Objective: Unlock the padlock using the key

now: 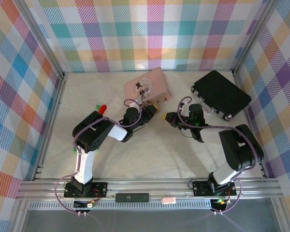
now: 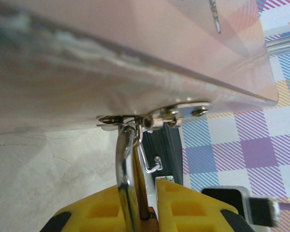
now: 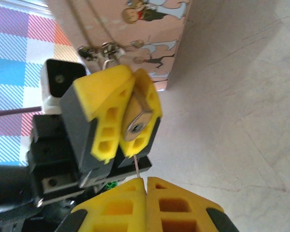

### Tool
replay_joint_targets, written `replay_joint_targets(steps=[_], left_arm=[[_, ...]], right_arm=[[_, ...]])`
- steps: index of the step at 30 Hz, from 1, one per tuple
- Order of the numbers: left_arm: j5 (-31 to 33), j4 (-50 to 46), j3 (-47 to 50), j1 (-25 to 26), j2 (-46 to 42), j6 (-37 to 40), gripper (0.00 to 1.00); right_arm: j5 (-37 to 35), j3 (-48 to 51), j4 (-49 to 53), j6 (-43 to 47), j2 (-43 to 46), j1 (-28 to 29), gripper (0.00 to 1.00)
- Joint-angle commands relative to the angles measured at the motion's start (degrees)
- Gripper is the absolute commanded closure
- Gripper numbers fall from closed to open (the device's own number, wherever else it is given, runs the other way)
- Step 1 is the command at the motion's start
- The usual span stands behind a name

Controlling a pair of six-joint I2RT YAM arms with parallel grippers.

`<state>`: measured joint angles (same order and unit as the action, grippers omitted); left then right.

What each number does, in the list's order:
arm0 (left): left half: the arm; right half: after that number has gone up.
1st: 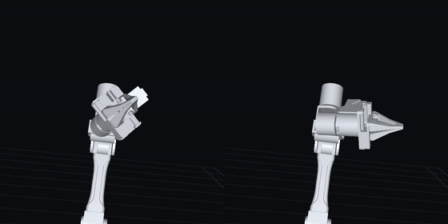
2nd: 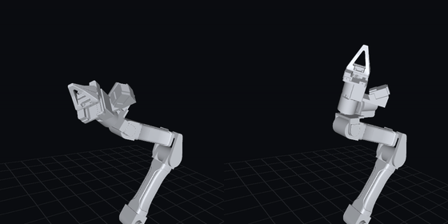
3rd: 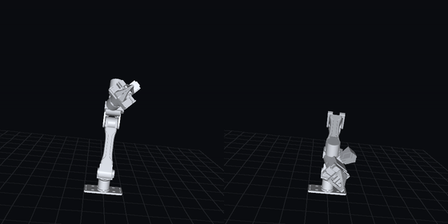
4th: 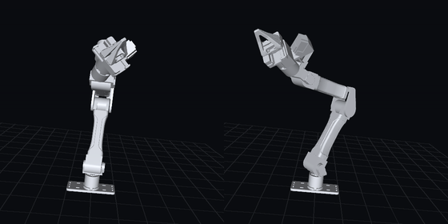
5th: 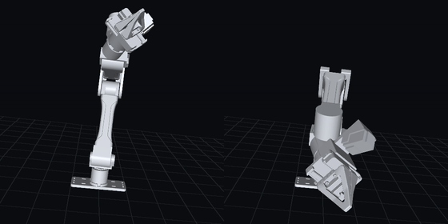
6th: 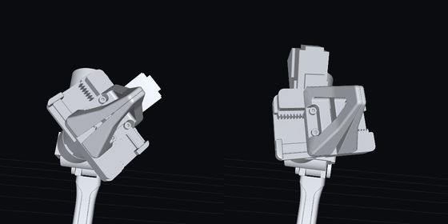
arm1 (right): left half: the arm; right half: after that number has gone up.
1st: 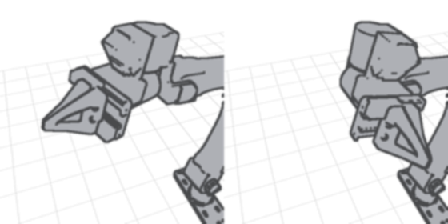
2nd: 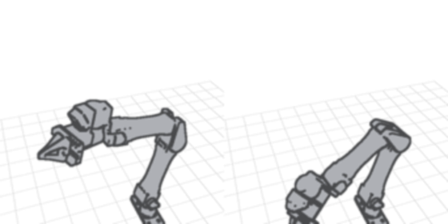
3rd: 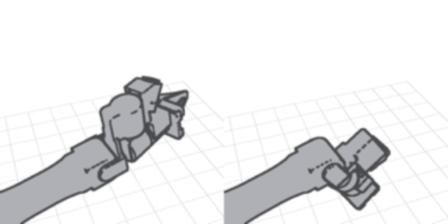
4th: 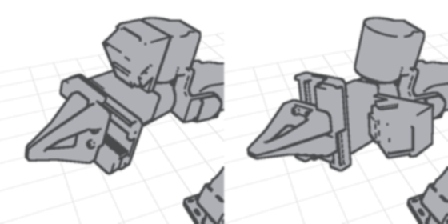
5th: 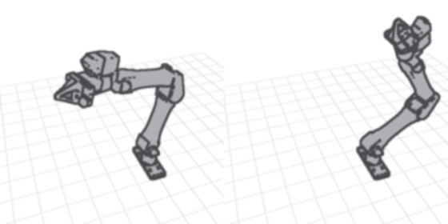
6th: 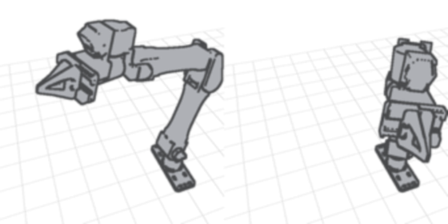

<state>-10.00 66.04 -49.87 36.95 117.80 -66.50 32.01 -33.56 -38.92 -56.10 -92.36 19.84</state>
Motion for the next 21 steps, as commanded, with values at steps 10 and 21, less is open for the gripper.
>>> replay_joint_targets(steps=[10,21], left_arm=[[-0.64,1.23,1.79,1.10,-0.07,-2.70,1.00],[-0.18,3.74,1.61,1.57,1.22,-4.94,1.00]], right_arm=[[-0.66,-2.66,-9.68,-3.32,-3.79,2.14,1.00],[-3.23,-2.25,-14.81,-4.99,-6.77,2.43,1.00]])
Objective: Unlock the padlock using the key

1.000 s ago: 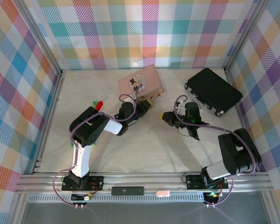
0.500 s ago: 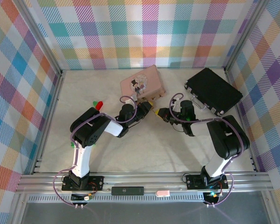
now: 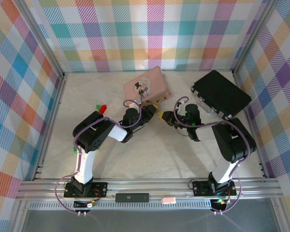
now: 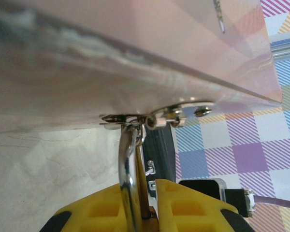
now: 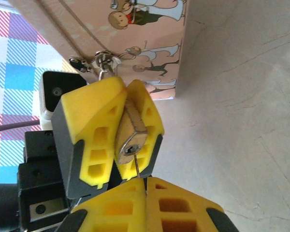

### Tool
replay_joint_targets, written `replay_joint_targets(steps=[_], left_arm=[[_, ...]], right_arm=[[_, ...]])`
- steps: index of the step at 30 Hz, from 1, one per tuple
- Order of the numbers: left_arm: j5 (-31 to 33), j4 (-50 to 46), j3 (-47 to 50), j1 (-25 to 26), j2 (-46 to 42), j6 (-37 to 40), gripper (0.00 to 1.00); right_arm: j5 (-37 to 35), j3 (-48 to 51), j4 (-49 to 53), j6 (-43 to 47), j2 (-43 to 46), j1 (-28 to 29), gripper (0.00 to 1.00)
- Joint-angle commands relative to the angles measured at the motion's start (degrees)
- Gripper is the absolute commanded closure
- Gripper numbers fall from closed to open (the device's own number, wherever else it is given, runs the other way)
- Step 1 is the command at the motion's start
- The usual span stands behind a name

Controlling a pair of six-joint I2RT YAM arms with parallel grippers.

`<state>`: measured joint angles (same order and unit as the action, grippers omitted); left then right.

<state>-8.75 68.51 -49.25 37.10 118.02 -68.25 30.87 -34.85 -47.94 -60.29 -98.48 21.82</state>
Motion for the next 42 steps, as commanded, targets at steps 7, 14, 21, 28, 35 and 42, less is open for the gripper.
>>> replay_joint_targets(steps=[7,14,21,28,35,42], left_arm=[[-0.74,-3.46,0.96,1.79,-1.22,-4.18,1.00],[0.84,-3.91,1.18,2.14,-1.12,-4.52,1.00],[2.73,-3.96,0.76,2.14,-1.13,-5.90,1.00],[3.66,-5.53,0.41,2.14,-1.93,-6.13,1.00],[3.66,-6.89,0.56,2.35,-3.14,-5.33,1.00],[3.84,-7.09,0.05,2.62,-3.26,-4.96,1.00]], right_arm=[[-3.74,0.37,-12.69,-0.35,-1.54,0.71,1.00],[-3.67,1.60,-11.59,-0.91,0.12,1.03,1.00],[-6.35,5.29,-3.44,1.27,6.25,1.03,1.00],[-6.50,6.60,-5.19,0.11,6.31,1.03,1.00],[-7.46,6.07,-6.81,0.15,5.46,1.03,1.00],[-6.66,4.71,-9.09,-0.92,2.85,1.28,1.00]])
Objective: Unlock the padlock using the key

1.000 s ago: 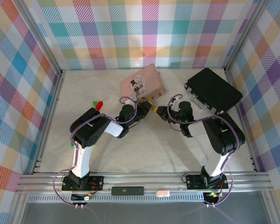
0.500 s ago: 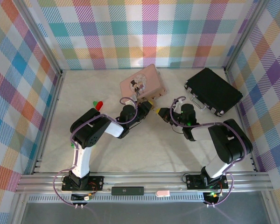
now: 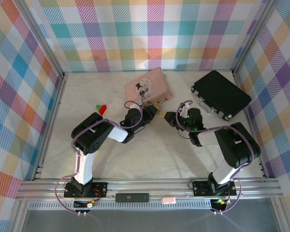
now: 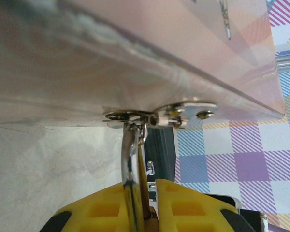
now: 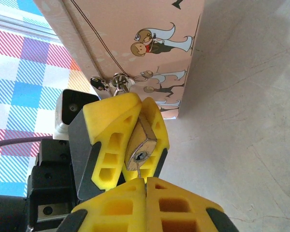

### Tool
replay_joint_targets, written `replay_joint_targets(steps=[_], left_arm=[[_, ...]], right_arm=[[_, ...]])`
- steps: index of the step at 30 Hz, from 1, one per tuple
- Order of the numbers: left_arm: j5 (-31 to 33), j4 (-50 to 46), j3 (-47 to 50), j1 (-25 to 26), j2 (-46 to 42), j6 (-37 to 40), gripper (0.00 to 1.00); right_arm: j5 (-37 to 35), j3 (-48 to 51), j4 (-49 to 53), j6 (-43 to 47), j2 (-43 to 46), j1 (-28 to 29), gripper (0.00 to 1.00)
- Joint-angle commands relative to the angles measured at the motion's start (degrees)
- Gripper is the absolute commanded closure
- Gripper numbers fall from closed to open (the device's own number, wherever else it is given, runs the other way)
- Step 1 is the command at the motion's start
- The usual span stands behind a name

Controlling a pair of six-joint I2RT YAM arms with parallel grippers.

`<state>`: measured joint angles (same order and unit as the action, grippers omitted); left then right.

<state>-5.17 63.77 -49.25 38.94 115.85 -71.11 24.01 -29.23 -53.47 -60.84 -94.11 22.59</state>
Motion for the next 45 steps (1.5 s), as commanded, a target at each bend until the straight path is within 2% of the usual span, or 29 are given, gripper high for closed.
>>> replay_joint_targets(steps=[1,14,26,45], left_arm=[[0.24,-2.33,0.01,0.83,-1.08,-2.10,1.00],[0.08,-2.19,-0.49,1.40,-0.34,-2.41,1.00],[-0.10,-0.98,-0.45,1.39,0.39,-3.46,1.00],[-0.28,-1.00,-0.59,1.40,-0.39,-3.49,1.00]], right_arm=[[0.18,-1.14,-3.79,-0.63,-1.88,0.54,1.00],[-0.12,0.24,-8.17,-2.78,-3.43,0.88,1.00],[-1.80,5.05,-3.21,-1.82,1.29,1.24,1.00],[-2.09,1.95,-4.99,-2.54,-2.75,1.94,1.00]])
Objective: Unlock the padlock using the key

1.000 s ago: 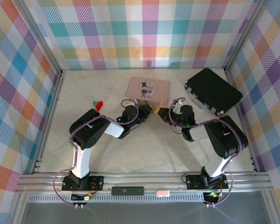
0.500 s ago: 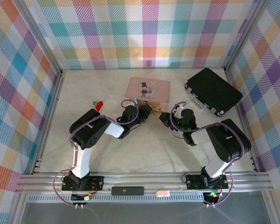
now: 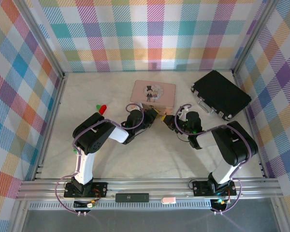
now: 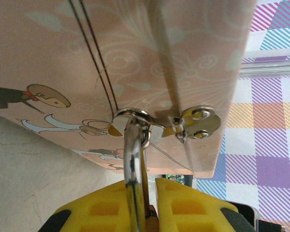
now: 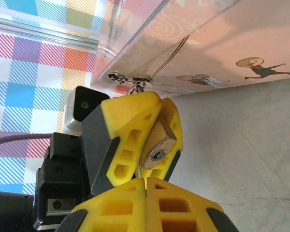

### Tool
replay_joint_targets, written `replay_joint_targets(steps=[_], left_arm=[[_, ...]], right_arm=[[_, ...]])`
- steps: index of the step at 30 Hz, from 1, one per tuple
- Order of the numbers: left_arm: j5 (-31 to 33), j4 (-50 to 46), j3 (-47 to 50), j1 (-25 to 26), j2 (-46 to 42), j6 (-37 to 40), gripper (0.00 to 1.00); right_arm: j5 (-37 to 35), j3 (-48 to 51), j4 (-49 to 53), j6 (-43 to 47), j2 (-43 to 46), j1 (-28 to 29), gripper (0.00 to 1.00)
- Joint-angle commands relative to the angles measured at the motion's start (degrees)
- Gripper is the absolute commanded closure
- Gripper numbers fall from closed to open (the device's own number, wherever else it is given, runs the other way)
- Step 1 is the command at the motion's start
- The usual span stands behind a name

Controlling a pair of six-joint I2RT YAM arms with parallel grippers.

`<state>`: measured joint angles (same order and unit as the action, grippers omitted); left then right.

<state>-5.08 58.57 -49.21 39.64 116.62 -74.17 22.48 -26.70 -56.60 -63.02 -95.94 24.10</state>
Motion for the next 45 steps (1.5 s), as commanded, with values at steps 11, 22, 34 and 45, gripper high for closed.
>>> replay_joint_targets(steps=[11,22,34,45], left_arm=[[-0.30,4.71,-0.62,0.83,-1.14,-0.49,1.00],[-0.41,4.80,-0.75,1.21,-1.71,-0.43,1.00],[-0.72,4.86,-0.60,1.80,-2.61,-0.68,1.00],[0.65,5.59,-0.67,1.81,-2.88,-0.29,1.00]], right_arm=[[-1.57,-0.19,-0.55,-0.34,-0.66,0.85,1.00],[-2.00,-0.31,-1.20,-0.70,-1.54,1.35,1.00],[-1.73,-3.26,-1.57,-0.89,-3.40,1.27,1.00],[1.76,1.55,-4.81,-0.82,-2.26,0.30,1.00]])
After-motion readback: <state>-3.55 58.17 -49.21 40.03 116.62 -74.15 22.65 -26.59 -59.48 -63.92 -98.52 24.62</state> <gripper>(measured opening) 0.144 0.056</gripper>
